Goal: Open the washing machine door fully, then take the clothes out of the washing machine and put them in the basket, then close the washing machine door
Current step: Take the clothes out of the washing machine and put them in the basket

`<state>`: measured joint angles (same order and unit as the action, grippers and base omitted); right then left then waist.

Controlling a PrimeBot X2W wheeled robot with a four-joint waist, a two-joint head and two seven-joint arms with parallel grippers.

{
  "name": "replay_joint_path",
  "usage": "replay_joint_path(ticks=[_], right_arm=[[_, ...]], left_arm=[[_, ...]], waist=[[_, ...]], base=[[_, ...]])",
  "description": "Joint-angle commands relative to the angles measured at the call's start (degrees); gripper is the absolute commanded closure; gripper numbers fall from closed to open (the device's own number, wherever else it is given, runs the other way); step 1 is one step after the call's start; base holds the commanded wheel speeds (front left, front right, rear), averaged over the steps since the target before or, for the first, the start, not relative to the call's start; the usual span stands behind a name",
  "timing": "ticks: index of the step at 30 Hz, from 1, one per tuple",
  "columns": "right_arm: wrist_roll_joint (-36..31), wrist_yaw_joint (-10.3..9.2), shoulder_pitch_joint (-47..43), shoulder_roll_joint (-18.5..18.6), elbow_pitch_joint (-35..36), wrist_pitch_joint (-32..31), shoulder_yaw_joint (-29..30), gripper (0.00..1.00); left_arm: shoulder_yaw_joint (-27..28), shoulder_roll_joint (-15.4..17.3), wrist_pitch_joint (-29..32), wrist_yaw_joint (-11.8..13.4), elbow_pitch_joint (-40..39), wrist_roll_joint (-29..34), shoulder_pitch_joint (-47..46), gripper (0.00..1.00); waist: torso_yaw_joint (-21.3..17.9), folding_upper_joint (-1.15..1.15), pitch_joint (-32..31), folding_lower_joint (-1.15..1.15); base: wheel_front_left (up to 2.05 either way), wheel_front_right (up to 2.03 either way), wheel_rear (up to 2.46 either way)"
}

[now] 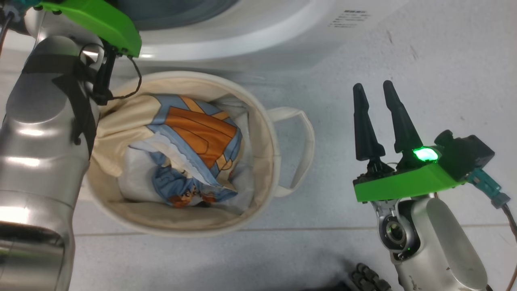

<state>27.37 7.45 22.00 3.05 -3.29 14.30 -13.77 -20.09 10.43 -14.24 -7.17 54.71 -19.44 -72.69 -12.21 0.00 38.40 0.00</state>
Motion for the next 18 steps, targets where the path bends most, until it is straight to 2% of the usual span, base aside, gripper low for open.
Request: replay_joint_path(ticks=[1,9,10,13,14,18], right_arm=[[-0.9,0.03,-1.5,-0.2,1.3,0.7,-1.0,0.00],[-2.5,0.03,-2.7,-0.2,0.1,0.7,-1.1,0.00],[-2.6,0.03,-3.1,-0.2,-0.2,0.7,-1.2,0.00],[-2.7,0.03,-4.0,-0.2,-0.5,0.7,-1.2,0.00],[-2.7,0.03,-4.0,-0.2,-0.5,0.7,-1.2,0.00],[-3.1,0.03,-5.5,-0.2,-1.4,0.7,-1.2,0.00]], left_arm=[[1.0,1.7,-0.6,-0.3,-2.7,-0.2,0.4,1.00],[5.0,2.5,-0.7,2.1,-17.8,2.5,9.8,1.00],[7.4,2.2,-0.7,2.2,-22.6,2.1,13.5,1.00],[11.4,2.5,-0.7,2.2,-30.4,2.7,19.7,1.00],[11.4,2.5,-0.7,2.2,-30.4,2.7,19.7,1.00],[15.7,1.8,-0.7,1.8,-41.3,4.9,28.1,1.00]], waist=[[1.1,0.00,-1.4,0.00],[3.7,0.00,-6.6,0.00],[4.1,0.00,-8.4,0.00],[4.5,0.00,-11.3,0.00],[4.5,0.00,-11.3,0.00],[5.0,0.00,-15.1,0.00]], base=[[0.00,0.00,0.00],[0.00,0.00,0.00],[0.00,0.00,0.00],[0.00,0.00,0.00],[0.00,0.00,0.00],[0.00,0.00,0.00]])
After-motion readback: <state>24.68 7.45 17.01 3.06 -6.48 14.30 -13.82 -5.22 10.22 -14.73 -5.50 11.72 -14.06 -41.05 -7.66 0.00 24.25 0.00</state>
